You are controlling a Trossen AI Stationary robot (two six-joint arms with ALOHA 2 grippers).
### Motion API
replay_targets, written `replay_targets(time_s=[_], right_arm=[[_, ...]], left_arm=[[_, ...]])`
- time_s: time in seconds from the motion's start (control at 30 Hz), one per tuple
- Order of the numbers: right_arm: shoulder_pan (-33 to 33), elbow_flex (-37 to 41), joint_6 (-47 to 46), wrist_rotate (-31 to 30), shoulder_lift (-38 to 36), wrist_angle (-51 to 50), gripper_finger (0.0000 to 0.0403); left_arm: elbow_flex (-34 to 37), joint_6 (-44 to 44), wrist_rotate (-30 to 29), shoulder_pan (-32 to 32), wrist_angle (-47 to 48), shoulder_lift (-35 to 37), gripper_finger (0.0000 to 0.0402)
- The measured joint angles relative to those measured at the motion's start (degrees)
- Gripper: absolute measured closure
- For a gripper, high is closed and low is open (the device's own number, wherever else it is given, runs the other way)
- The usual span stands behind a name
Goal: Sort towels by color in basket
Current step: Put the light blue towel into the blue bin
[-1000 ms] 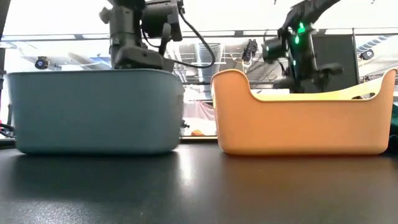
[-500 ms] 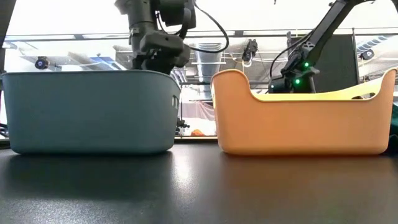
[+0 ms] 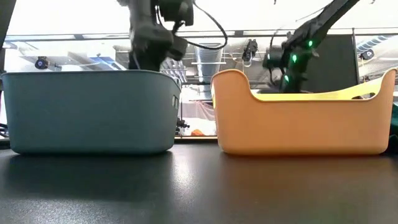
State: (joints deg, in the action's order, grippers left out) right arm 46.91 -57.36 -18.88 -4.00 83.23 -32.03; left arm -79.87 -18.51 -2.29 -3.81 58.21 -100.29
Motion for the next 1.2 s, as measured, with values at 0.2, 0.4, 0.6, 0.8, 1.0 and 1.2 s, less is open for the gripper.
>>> replay_targets(time_s=[0.2,0.4,0.6,0.8,1.0,1.2], right_arm=[[-7.4,0.0,-5.7,13.1,-1.8,15.3,0.0385],[-13.6,-0.5,-10.6,13.9,3.2,28.0,0.0385],[-15.7,-1.9,-14.7,13.3,10.0,29.0,0.0385],[-17.1,-4.4,-16.1,13.5,16.0,30.1,0.0371],[-18.5,-8.3,-17.8,15.0,19.8,29.8,0.0291],[-19.5,-11.1,-16.9,16.4,15.7,28.5,0.0210]], left_arm=[[7.9,3.9,0.3,1.0,-20.5,0.0,0.0092],[10.7,4.5,1.5,1.0,-31.9,0.0,0.0092],[5.8,4.1,1.5,1.0,-21.4,0.0,0.0092],[-2.5,4.1,1.5,1.1,-7.0,0.1,0.0092],[-8.1,4.5,-1.7,1.1,-5.4,3.5,0.0092],[-7.8,3.4,-5.9,-2.3,-9.5,8.5,0.0092]])
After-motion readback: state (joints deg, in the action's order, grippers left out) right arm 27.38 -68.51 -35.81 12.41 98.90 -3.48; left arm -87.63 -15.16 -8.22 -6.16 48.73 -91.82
